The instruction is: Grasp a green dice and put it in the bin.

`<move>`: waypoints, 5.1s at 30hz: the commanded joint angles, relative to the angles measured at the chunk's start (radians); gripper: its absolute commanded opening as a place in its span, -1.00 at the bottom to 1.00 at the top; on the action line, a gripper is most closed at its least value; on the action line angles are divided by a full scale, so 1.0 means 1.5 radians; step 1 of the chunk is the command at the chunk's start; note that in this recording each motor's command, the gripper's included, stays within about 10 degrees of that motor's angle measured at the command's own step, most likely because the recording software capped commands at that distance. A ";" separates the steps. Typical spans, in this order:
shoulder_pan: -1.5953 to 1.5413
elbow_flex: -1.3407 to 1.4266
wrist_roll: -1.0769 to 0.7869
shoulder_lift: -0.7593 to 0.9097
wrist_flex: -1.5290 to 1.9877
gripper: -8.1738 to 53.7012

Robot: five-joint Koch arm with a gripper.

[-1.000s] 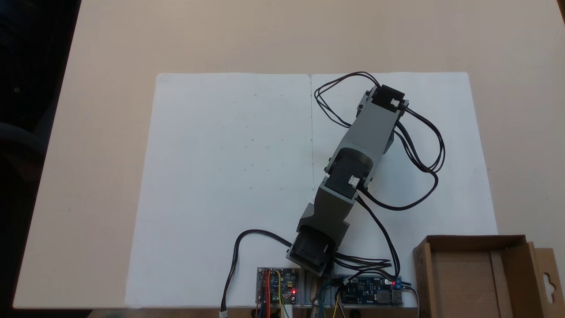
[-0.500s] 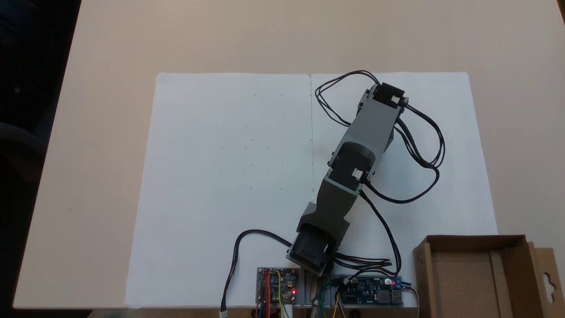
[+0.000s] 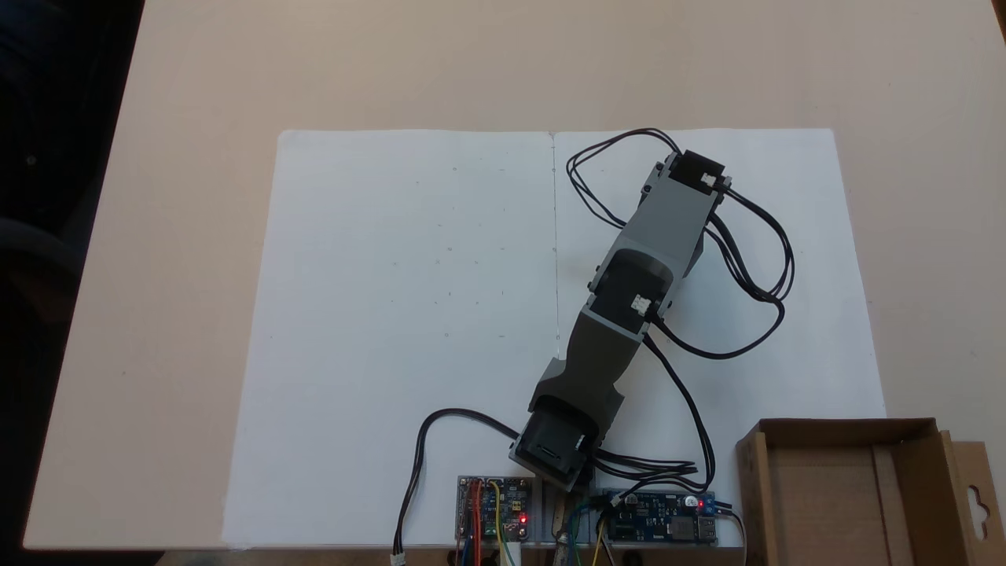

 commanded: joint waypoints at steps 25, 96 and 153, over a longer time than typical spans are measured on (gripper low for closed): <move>-0.002 -0.037 -0.040 -0.009 0.005 0.60; 0.021 -0.046 -0.116 -0.014 -0.067 -0.33; 0.856 -0.284 -0.037 0.122 0.135 -0.33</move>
